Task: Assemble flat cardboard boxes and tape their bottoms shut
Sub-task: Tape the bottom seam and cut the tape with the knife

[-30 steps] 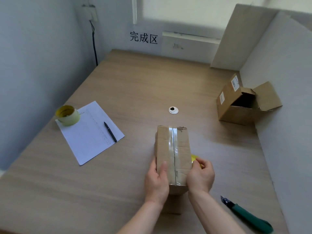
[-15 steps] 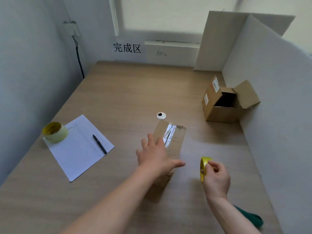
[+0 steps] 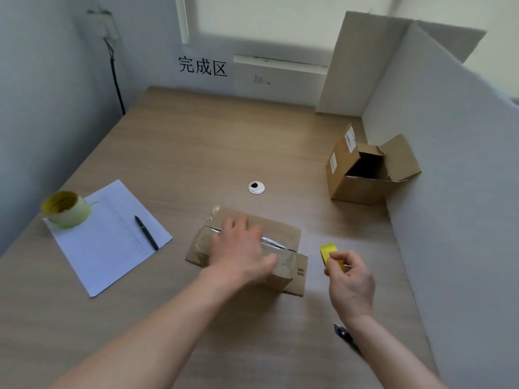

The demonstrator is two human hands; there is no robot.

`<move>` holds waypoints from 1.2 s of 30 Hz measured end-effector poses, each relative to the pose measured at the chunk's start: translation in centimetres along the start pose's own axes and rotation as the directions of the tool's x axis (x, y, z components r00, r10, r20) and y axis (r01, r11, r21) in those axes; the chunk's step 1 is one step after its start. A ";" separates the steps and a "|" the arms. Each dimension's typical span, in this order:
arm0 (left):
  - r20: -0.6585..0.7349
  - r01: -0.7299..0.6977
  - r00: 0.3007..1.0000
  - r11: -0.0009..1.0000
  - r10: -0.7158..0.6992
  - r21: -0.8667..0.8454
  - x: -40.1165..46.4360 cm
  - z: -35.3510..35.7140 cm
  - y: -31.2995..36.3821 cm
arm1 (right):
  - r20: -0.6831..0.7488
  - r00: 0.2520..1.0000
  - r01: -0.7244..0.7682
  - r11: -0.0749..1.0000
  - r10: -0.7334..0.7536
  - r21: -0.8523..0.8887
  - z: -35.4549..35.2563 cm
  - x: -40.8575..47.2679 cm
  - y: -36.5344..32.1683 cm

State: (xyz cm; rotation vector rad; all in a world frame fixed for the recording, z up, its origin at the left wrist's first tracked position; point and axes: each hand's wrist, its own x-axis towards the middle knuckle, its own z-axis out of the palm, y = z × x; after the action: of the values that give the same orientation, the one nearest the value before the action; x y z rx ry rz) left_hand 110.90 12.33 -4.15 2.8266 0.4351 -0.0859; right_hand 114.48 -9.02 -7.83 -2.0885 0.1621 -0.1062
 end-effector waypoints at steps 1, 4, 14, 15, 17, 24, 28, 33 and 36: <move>-0.014 0.059 0.998 0.998 -0.059 -0.004 -0.7 0.8 1.3 | -0.003 1.000 -0.021 1.000 0.021 0.017 0.4 0.0 0.0; 0.077 0.128 0.988 0.986 -0.137 0.111 -1.7 3.1 4.1 | -0.005 1.000 -0.023 0.999 0.023 0.026 1.3 -0.3 -0.1; 0.255 -0.339 0.916 0.937 0.309 0.084 2.4 -0.5 -2.5 | 0.266 0.945 0.250 0.943 -0.189 -0.219 -0.7 -1.1 -2.4; 0.190 -0.344 0.925 0.937 0.328 0.061 1.9 -0.7 -2.3 | 0.291 0.936 0.276 0.927 -0.199 -0.254 -1.0 -1.4 -2.8; -0.073 -0.438 0.899 0.890 0.432 -0.127 -0.2 -0.3 -1.4 | 0.348 0.915 0.314 0.901 -0.204 -0.300 -1.4 -2.0 -3.5; -0.125 -0.184 0.982 0.579 0.141 -0.795 -8.9 3.5 1.6 | 0.606 0.794 0.197 0.965 -0.055 -0.170 -1.3 -4.9 -3.5; -0.104 -0.079 0.995 0.572 -0.011 -0.816 -10.4 4.0 0.7 | 0.689 0.725 0.124 0.984 -0.004 -0.125 -0.8 -6.6 -3.8; -0.168 -0.083 0.984 0.671 -0.062 -0.736 -9.7 2.9 -1.2 | 0.823 0.567 -0.150 0.987 0.046 0.048 -1.4 -7.7 -4.7; -0.163 -0.085 0.985 0.638 -0.063 -0.765 -8.9 1.8 -1.7 | 0.903 0.428 -0.299 0.946 0.016 0.125 -2.8 -6.5 -5.6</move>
State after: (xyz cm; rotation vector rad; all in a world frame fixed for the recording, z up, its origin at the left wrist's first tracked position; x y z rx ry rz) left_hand 101.85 10.87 -5.42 1.9713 0.3690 0.2954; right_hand 108.11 -7.62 -1.62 -1.5716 -0.3070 1.0688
